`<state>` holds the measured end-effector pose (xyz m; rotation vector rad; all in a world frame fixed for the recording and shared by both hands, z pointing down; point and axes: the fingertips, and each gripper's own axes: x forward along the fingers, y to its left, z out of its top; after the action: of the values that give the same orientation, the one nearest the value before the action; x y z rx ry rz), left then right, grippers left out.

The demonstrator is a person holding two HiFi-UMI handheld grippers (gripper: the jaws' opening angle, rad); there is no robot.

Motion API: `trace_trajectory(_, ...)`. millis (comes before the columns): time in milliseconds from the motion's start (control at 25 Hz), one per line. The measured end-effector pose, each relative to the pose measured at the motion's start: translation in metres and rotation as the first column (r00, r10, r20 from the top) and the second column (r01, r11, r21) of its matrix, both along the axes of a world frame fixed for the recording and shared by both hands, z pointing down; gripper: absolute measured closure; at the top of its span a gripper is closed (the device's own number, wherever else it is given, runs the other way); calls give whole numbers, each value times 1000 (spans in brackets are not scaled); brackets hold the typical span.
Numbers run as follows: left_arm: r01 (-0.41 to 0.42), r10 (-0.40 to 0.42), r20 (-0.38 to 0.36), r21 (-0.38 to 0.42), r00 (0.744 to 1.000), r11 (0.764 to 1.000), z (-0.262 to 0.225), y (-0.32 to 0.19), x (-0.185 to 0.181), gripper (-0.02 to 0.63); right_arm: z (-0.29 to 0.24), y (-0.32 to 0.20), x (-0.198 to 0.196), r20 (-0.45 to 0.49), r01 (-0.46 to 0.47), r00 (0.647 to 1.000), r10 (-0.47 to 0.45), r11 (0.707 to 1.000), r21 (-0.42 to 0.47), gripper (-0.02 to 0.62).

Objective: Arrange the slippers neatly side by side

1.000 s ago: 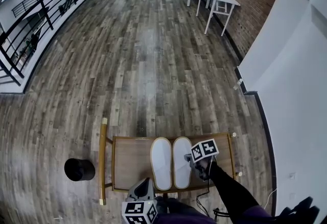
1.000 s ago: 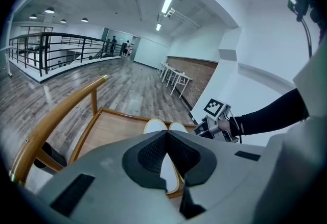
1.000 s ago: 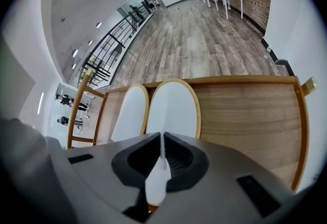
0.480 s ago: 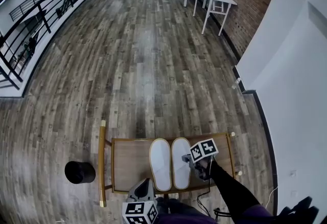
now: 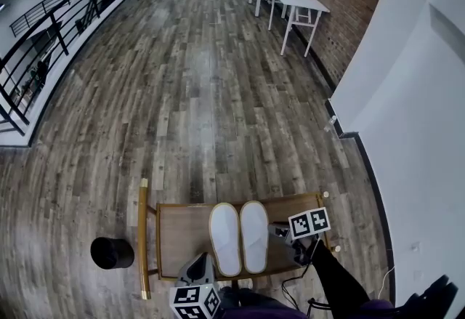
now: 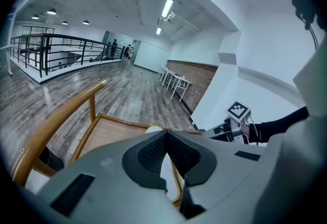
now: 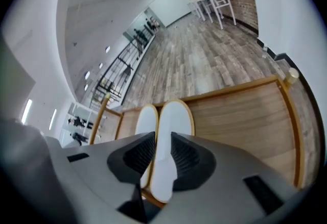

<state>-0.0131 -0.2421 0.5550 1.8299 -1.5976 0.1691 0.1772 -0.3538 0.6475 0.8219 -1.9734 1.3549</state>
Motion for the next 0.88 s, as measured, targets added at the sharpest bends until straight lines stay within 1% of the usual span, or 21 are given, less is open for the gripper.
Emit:
trace_trajectory(80, 14, -13, -17, 21, 1000, 1000, -5, -7, -3, 606, -39, -6, 0, 143, -89, 987, 78, 993, 72, 509)
trace_trajectory(160, 20, -19, -17, 40, 1000, 999, -10, -16, -6, 606, -78, -8, -7, 268, -153, 957, 108, 976, 154, 509)
trace_trajectory(200, 21, -20, -13, 54, 1000, 998, -13, -21, -6, 606, -94, -7, -11, 303, -171, 947, 107, 966, 195, 511)
trace_trajectory(240, 23, -23, -8, 74, 1000, 997, -17, -26, -5, 606, -105, -5, -16, 316, -182, 943, 103, 956, 230, 511)
trace_trajectory(280, 26, -26, -2, 100, 1000, 995, -22, -33, -3, 606, -111, -2, -20, 305, -185, 947, 101, 947, 263, 511)
trace_trajectory(320, 26, -27, 6, 127, 1000, 991, -27, -39, 1, 606, -113, 1, -23, 275, -183, 956, 100, 938, 296, 511)
trace_trajectory(400, 19, -23, 25, 162, 999, 987, -34, -50, 10, 606, -114, 6, -28, 186, -173, 976, 110, 912, 371, 514)
trace_trajectory(480, 9, -16, 38, 173, 999, 985, -38, -58, 18, 606, -116, 9, -32, 104, -171, 985, 139, 882, 440, 581)
trace_trajectory(520, 7, -14, 43, 173, 999, 985, -40, -61, 22, 606, -117, 12, -34, 76, -169, 986, 151, 870, 463, 597)
trace_trajectory(720, 9, -24, 95, 148, 995, 989, -40, -63, 38, 606, -120, 32, -41, 32, -178, 981, 189, 838, 515, 597)
trace_trajectory(880, -3, -18, 145, 144, 989, 990, -40, -60, 44, 606, -128, 43, -48, -21, -119, 986, 163, 794, 596, 597)
